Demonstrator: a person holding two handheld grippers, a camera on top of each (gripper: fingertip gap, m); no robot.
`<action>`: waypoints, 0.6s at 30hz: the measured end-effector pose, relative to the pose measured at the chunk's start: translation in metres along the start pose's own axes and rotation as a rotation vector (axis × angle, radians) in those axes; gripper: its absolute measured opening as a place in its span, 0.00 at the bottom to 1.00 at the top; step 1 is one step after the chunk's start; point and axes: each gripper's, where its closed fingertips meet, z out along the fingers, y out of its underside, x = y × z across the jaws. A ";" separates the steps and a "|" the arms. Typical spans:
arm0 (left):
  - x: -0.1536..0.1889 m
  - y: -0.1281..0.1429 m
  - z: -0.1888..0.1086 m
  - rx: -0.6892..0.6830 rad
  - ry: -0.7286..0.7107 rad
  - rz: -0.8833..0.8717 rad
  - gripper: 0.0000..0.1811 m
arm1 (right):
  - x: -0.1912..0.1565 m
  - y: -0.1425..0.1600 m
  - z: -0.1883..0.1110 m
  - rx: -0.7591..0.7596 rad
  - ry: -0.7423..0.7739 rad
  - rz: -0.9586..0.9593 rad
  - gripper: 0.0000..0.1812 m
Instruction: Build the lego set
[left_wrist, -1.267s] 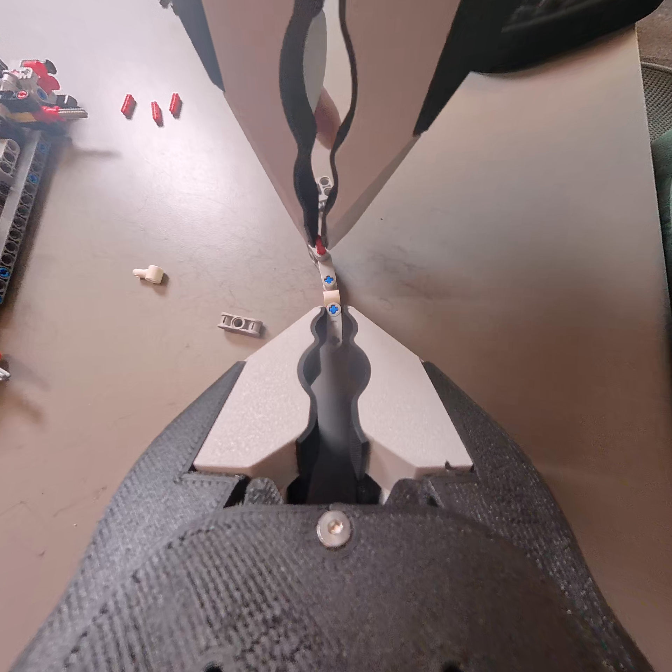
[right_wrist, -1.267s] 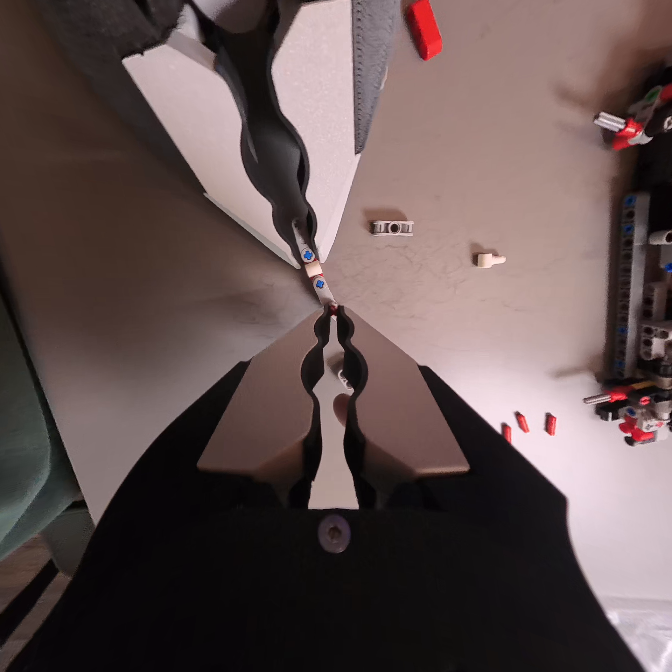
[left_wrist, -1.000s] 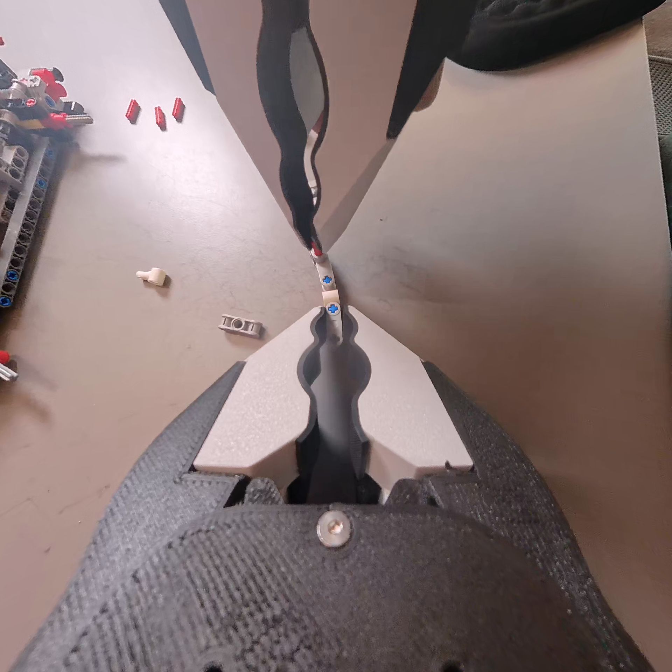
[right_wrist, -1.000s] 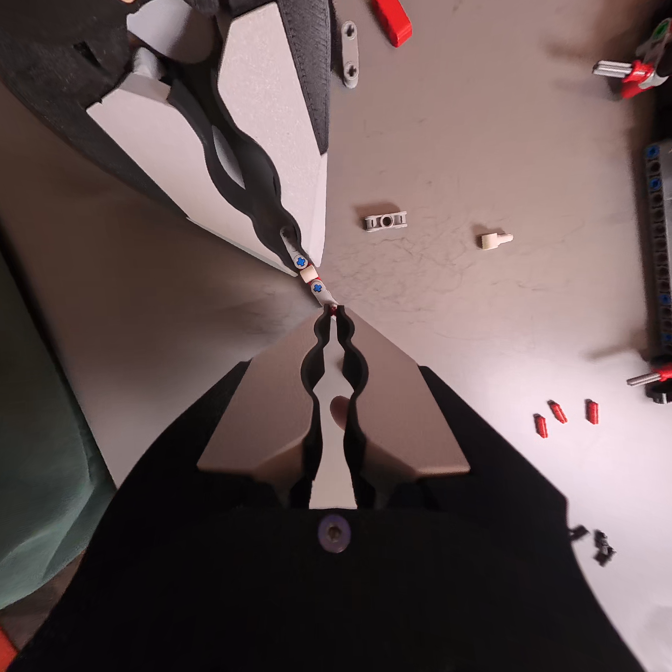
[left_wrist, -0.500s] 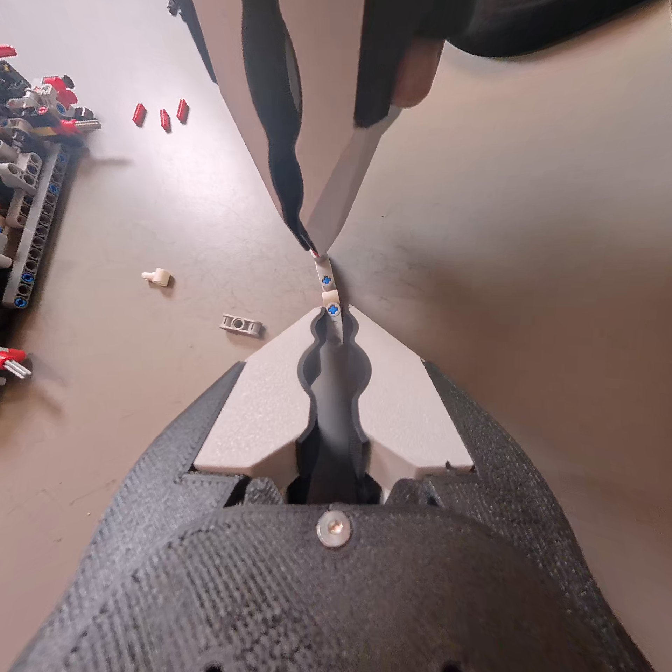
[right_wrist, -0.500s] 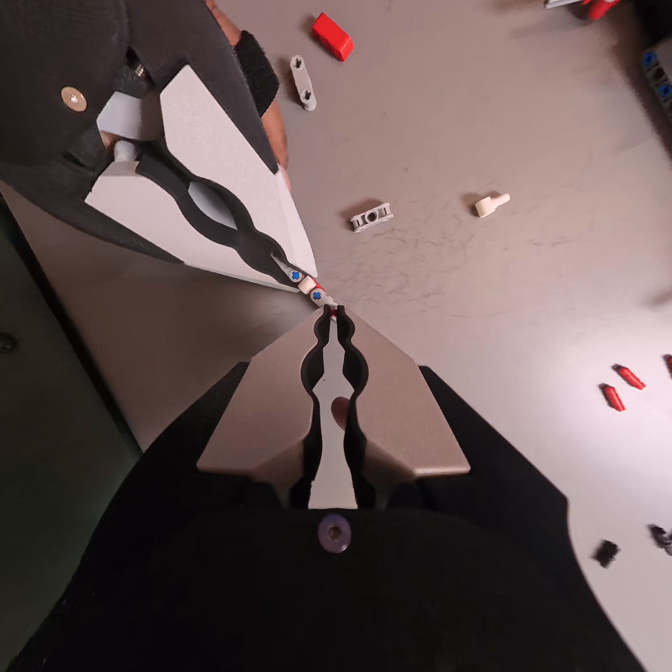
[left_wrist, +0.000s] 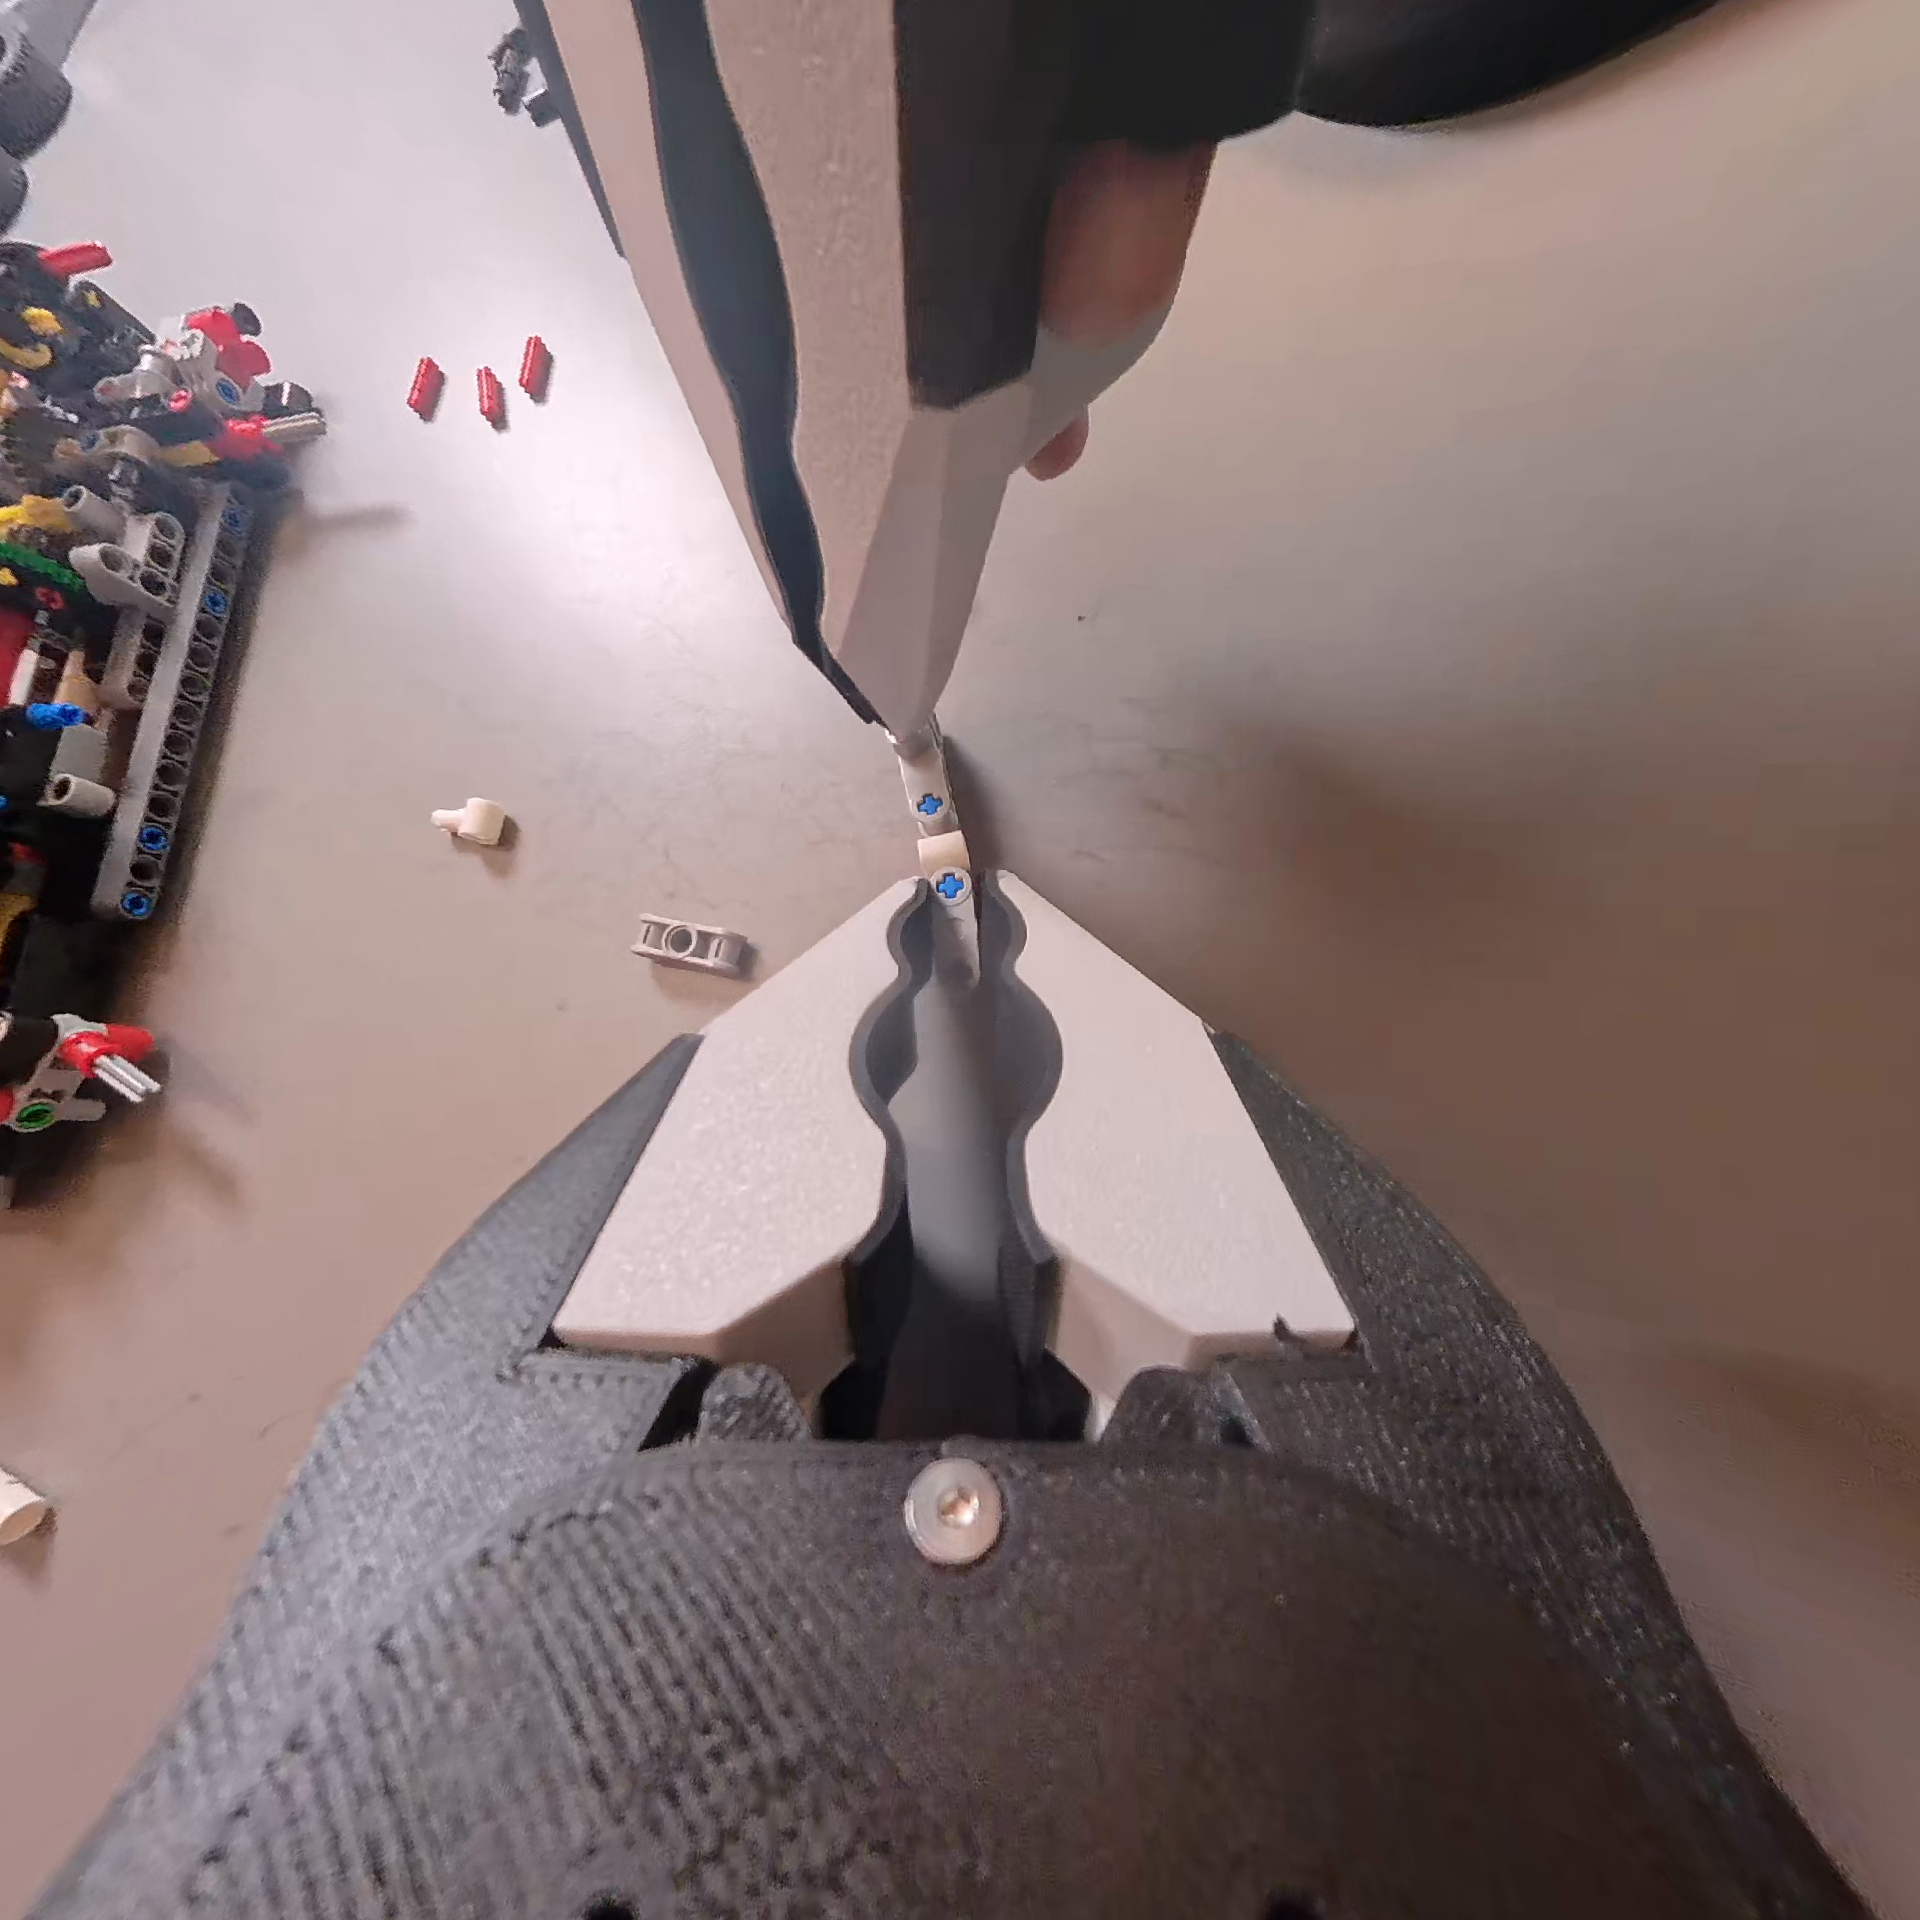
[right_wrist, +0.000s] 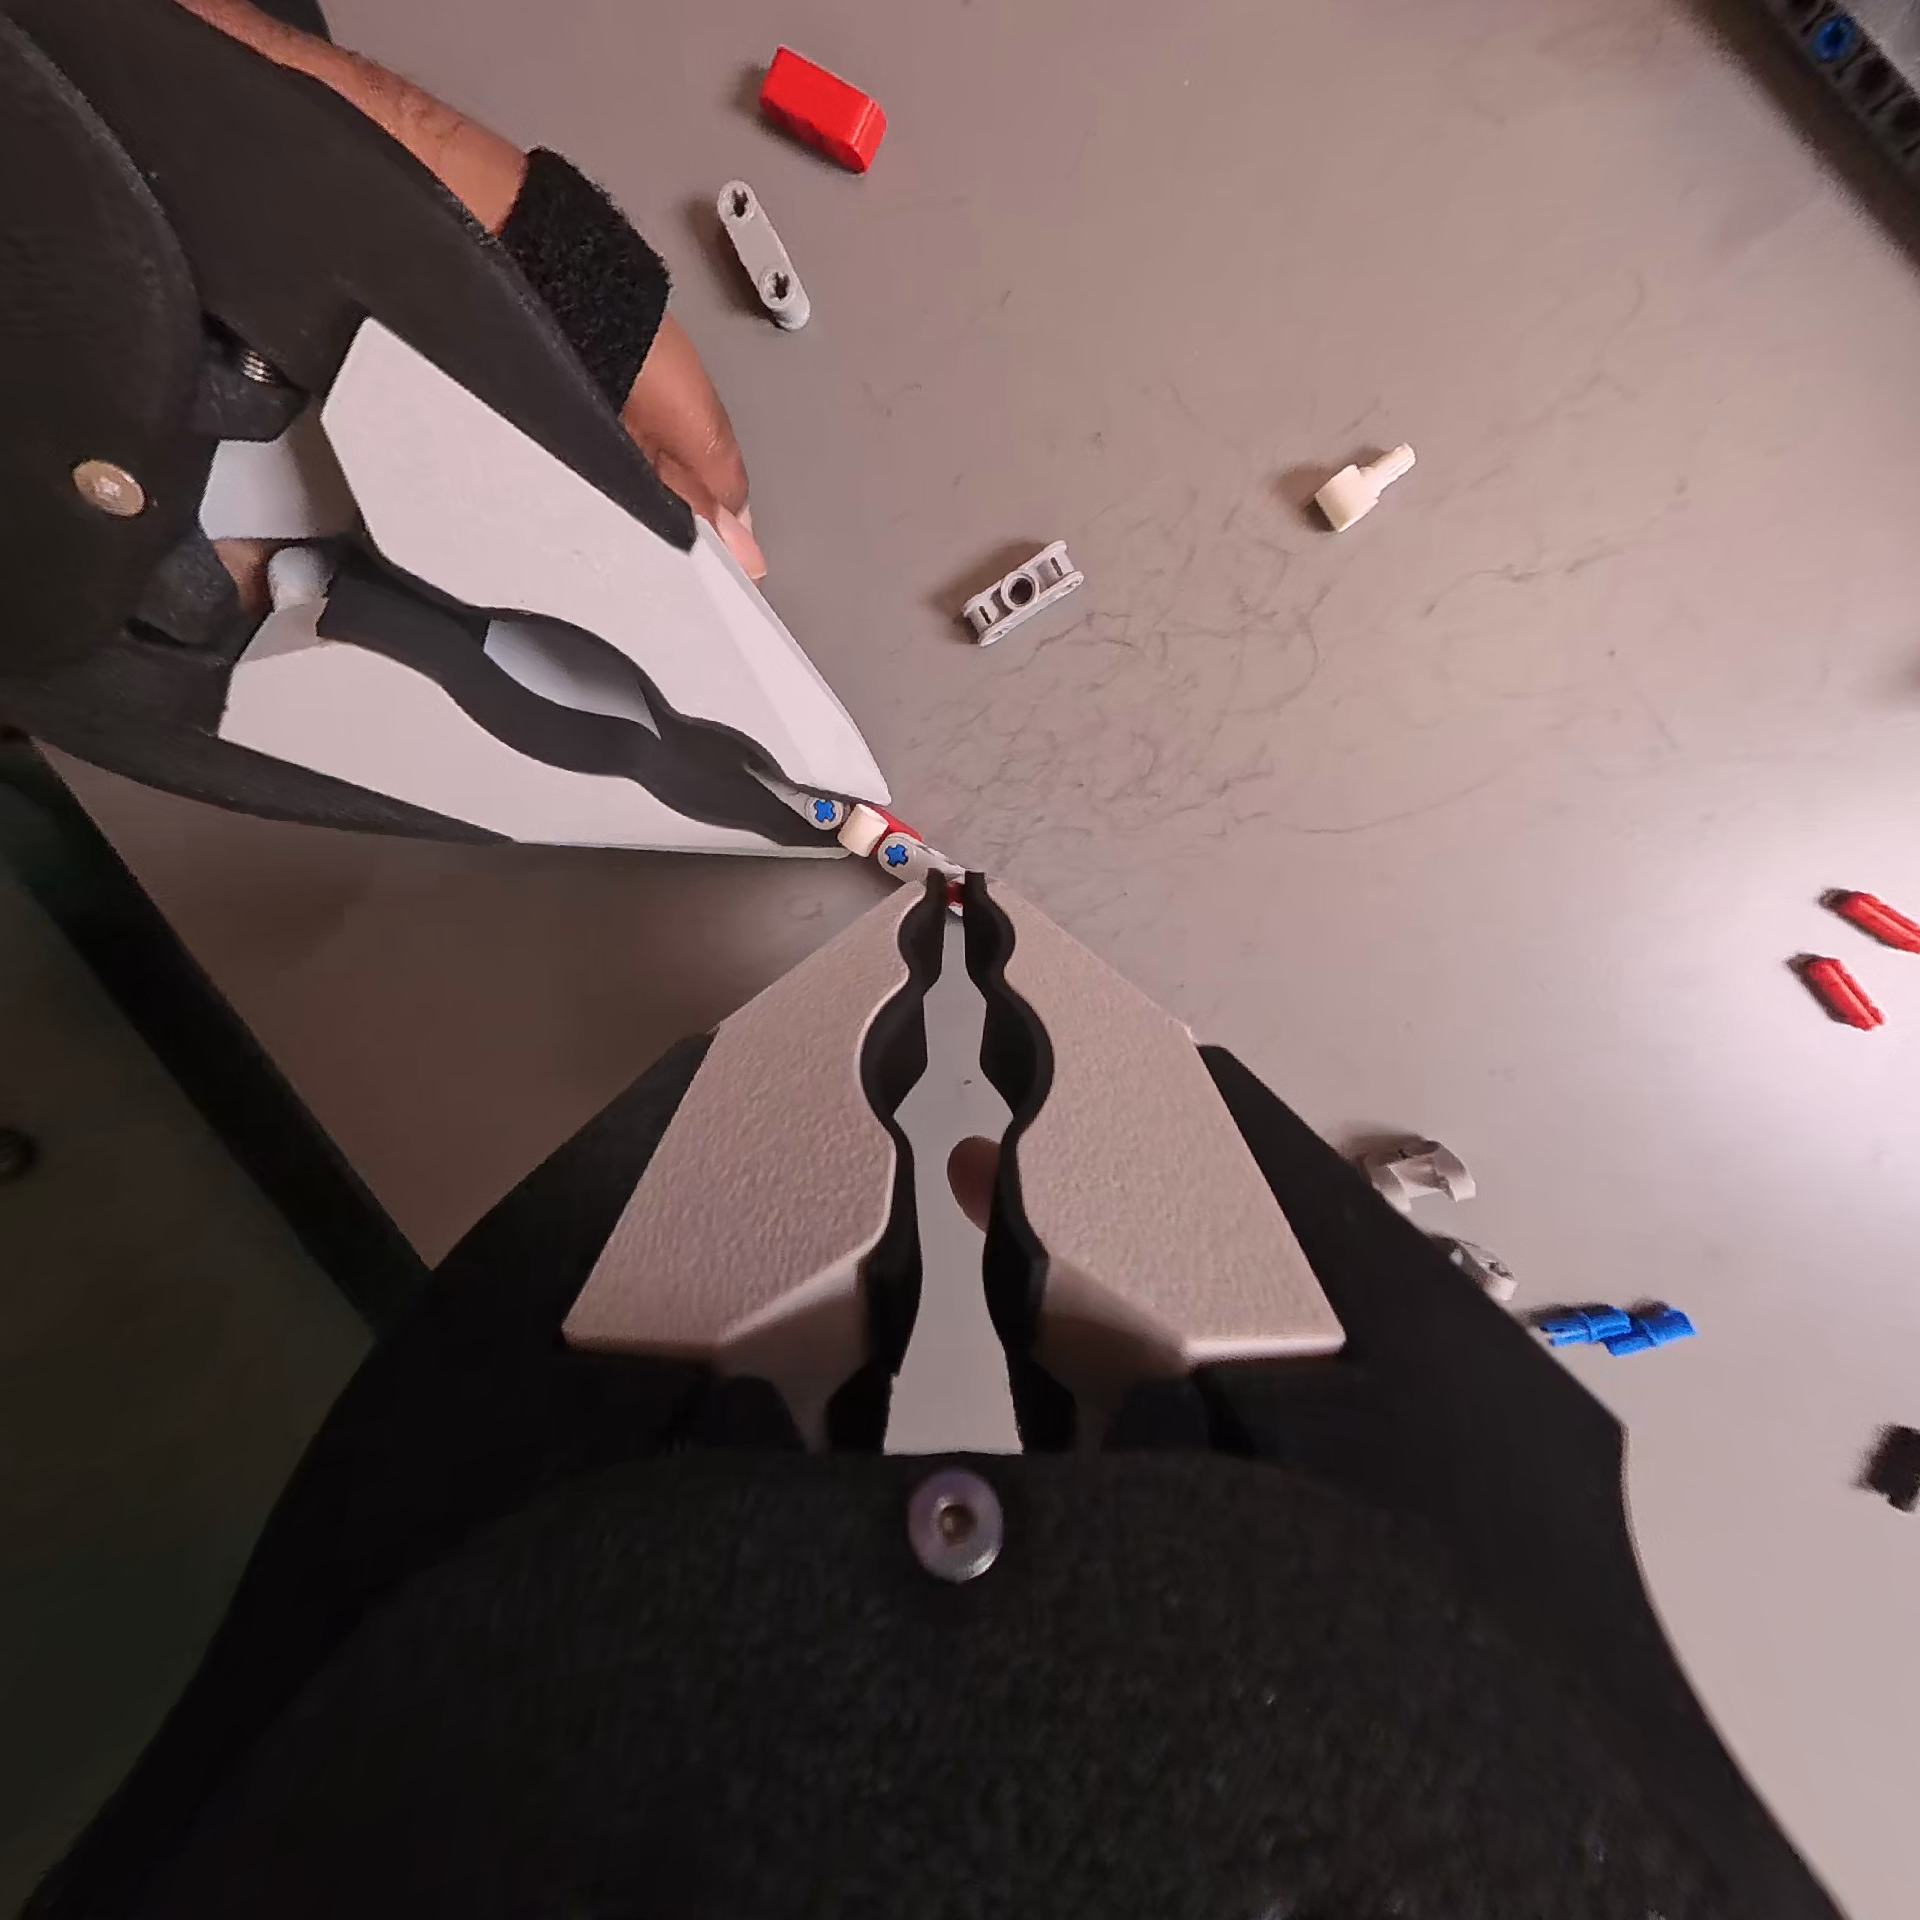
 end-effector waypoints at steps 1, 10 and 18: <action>0.000 0.000 0.000 0.001 -0.003 0.003 0.04 | 0.000 0.000 0.000 0.004 0.007 0.005 0.01; 0.000 0.000 0.000 0.013 0.053 -0.056 0.04 | -0.001 0.003 0.000 0.025 -0.029 -0.055 0.01; -0.001 0.000 0.000 0.049 0.154 -0.080 0.03 | -0.003 0.004 0.001 0.023 -0.058 -0.112 0.01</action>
